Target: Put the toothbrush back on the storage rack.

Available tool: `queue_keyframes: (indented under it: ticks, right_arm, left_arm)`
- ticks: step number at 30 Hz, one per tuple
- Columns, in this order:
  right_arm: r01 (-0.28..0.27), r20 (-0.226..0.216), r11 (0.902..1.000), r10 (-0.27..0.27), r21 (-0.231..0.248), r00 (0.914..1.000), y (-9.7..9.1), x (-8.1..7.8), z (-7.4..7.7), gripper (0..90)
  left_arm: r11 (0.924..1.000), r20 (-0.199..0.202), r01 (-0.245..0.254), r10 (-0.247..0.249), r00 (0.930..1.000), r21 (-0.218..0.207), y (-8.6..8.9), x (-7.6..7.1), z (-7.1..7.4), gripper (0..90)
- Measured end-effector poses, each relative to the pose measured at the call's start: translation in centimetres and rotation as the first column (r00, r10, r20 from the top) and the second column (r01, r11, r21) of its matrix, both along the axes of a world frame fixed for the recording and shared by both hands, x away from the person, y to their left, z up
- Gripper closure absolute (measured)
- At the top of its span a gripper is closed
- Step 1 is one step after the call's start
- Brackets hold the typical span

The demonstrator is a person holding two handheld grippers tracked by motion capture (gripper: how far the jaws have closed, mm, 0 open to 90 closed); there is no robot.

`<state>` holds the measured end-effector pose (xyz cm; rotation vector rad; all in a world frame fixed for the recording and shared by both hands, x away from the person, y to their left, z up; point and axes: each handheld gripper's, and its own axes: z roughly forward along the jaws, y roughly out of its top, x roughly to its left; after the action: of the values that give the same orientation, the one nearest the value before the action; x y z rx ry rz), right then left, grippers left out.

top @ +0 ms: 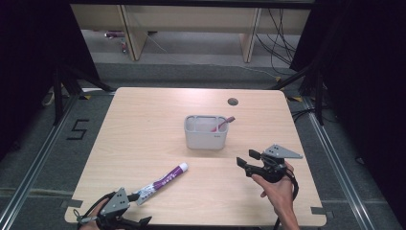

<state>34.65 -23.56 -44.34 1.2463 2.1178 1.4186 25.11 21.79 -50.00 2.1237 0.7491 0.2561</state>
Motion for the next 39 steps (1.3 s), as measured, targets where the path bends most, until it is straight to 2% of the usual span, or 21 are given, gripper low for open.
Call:
queue_keyframes:
  ticks: [1,4,6,11,13,14,15,18,19,22,23,24,25,27,28,29,34,35,36,38,39]
  right_arm:
    - [-0.013,0.021,0.9998,0.013,-0.016,0.9997,-0.1,0.0,-0.2,38.4]
    - [-0.015,-0.015,0.9998,0.015,-0.013,0.9998,-0.2,-0.6,-0.8,38.2]
    - [-0.011,0.012,0.9996,0.012,-0.026,0.9999,-0.3,-0.9,-1.2,38.2]
    - [-0.006,-0.027,0.9999,0.006,-0.013,0.9996,-0.4,-1.7,-2.1,38.1]
    - [-0.009,-0.021,0.9997,0.009,-0.024,0.9997,-0.7,-1.9,-2.3,38.1]
    - [-0.007,-0.019,0.9997,0.007,-0.024,0.9998,-0.7,-2.1,-2.4,38.1]
    - [-0.004,-0.026,0.9995,0.003,-0.032,0.9997,-0.8,-2.2,-2.5,38.1]
    - [0.007,-0.05,1.0,-0.007,-0.001,0.9987,-0.7,-2.9,-2.8,38.2]
    - [-0.007,-0.027,0.9995,0.006,-0.029,0.9996,-1.0,-2.9,-2.8,38.2]
    - [-0.009,-0.046,0.9995,0.007,-0.029,0.9989,-1.0,-3.4,-3.1,38.2]
    - [-0.009,-0.027,0.9997,0.008,-0.023,0.9996,-1.1,-3.5,-3.2,38.2]
    - [-0.009,-0.053,0.9999,0.009,-0.004,0.9985,-1.0,-3.7,-3.2,38.2]
    - [-0.012,-0.032,0.9996,0.011,-0.024,0.9994,-1.2,-3.8,-3.3,38.1]
    - [-0.006,-0.048,1.0,0.006,-0.006,0.9988,-1.1,-4.3,-3.5,38.1]
    - [0.005,-0.074,1.0,-0.005,0.003,0.9972,-1.1,-4.6,-3.5,38.0]
    - [-0.011,-0.042,0.9998,0.011,-0.016,0.999,-1.3,-4.5,-3.7,38.0]
    - [-0.016,-0.057,0.9996,0.015,-0.022,0.9983,-1.2,-5.2,-4.2,37.6]
    - [-0.024,-0.06,0.9993,0.023,-0.029,0.998,-1.3,-5.4,-4.2,37.6]
    - [-0.025,-0.056,0.9992,0.023,-0.033,0.9982,-1.3,-5.5,-4.3,37.5]
    - [-0.026,-0.082,0.9996,0.026,-0.006,0.9963,-1.0,-5.9,-4.4,37.4]
    - [-0.032,-0.062,0.999,0.03,-0.032,0.9976,-1.1,-5.9,-4.4,37.3]
  left_arm:
    - [1.0,-0.001,0.001,-0.001,1.0,0.001,0.0,0.0,0.0,15.7]
    - [0.9993,0.01,0.015,-0.015,0.9998,0.034,0.2,0.1,0.1,15.7]
    - [0.9993,0.01,0.015,-0.015,0.9998,0.034,0.2,0.1,0.1,15.7]
    - [0.9994,0.011,0.013,-0.013,0.9998,0.032,0.2,0.2,0.1,15.7]
    - [0.9999,0.007,0.001,-0.001,1.0,-0.011,0.0,0.0,0.0,15.7]
    - [0.9996,0.0,0.017,-0.017,0.9999,0.022,0.2,0.1,0.2,15.7]
    - [0.9999,-0.001,0.012,-0.012,0.9999,0.001,0.1,0.1,0.1,15.7]
    - [0.9994,0.008,0.016,-0.016,0.9998,0.031,0.2,0.2,0.1,15.7]
    - [1.0,-0.001,0.009,-0.009,1.0,0.003,0.0,0.1,0.1,15.7]
    - [1.0,0.003,0.004,-0.004,1.0,0.007,0.0,0.1,0.1,15.7]
    - [1.0,-0.001,0.003,-0.003,1.0,-0.002,0.0,0.1,0.1,15.7]
    - [1.0,0.0,0.0,0.0,1.0,0.0,-0.1,0.1,0.1,15.7]
    - [1.0,0.001,-0.001,0.001,1.0,0.0,-0.1,0.1,0.1,15.7]
    - [0.9995,0.005,0.011,-0.012,0.9999,0.031,0.0,0.2,0.2,15.7]
    - [1.0,-0.003,0.005,-0.005,1.0,-0.002,-0.1,0.2,0.1,15.7]
    - [1.0,-0.007,0.007,-0.007,1.0,-0.003,-0.1,0.2,0.1,15.7]
    - [0.9994,0.002,0.011,-0.011,0.9999,0.033,0.0,0.3,0.2,15.7]
    - [1.0,0.0,0.004,-0.004,1.0,0.008,-0.1,0.3,0.1,15.7]
    - [0.9997,0.007,0.006,-0.007,1.0,0.025,0.0,0.4,0.1,15.7]
    - [0.9996,0.007,0.006,-0.007,1.0,0.027,0.0,0.4,0.1,15.7]
    - [0.9996,0.006,0.007,-0.007,1.0,0.027,0.0,0.4,0.1,15.7]
